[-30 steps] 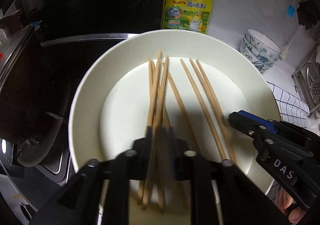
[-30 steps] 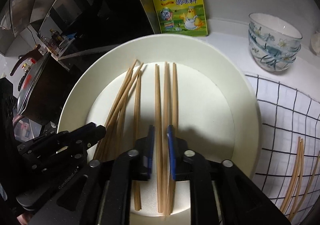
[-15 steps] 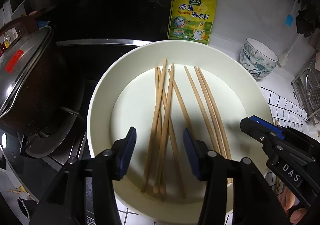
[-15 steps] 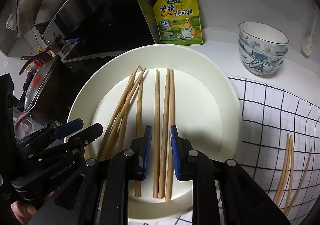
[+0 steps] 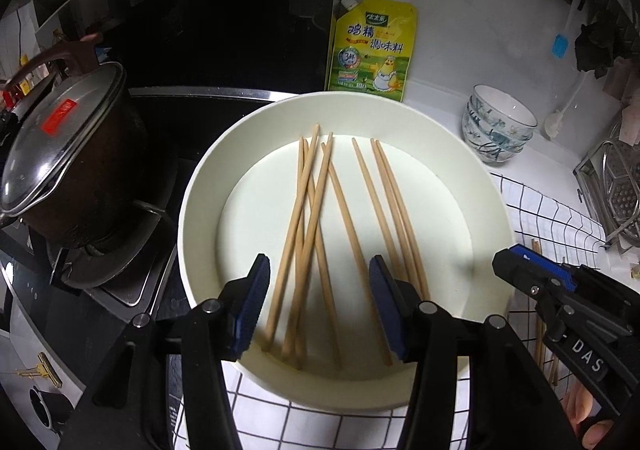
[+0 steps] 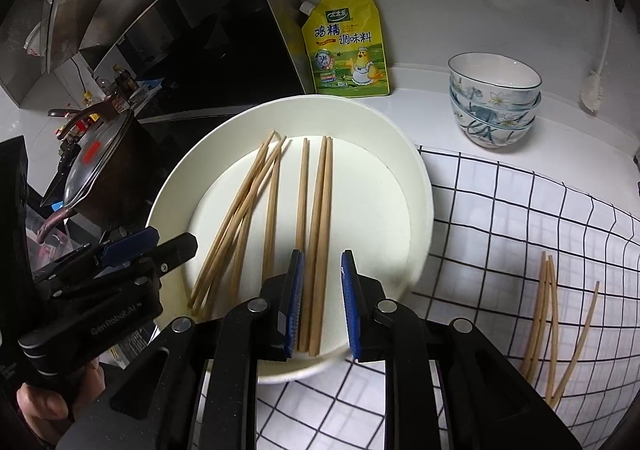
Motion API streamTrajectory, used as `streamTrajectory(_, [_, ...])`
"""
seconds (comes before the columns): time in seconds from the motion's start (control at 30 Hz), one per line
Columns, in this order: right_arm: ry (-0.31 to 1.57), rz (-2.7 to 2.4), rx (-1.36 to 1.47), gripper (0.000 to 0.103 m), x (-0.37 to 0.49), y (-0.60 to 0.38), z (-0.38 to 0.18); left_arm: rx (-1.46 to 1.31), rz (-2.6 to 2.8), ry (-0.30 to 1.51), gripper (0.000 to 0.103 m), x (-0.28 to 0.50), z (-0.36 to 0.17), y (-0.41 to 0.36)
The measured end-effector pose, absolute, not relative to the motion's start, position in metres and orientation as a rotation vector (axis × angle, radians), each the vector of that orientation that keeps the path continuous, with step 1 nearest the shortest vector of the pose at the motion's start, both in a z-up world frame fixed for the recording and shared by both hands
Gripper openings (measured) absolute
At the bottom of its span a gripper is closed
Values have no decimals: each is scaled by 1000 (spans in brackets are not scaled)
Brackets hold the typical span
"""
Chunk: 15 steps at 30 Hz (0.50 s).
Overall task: Organize utensils
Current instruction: 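Lift both open tools out of the basin back toward the remaining chopsticks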
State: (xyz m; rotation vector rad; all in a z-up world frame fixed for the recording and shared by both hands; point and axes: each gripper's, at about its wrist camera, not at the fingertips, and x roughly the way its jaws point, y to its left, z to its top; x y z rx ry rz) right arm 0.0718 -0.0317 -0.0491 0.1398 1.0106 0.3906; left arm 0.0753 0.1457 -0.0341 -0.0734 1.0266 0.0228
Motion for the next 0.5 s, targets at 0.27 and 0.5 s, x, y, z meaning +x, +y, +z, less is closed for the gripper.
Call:
streamTrajectory(0.27, [1000,412,128,19,54,-50,-42,-81,42,1009,51,56,-24,131])
streamTrajectory(0.5, [982,401,119,19,39,-78,-36,-82,41,1003,54,42,-20,109])
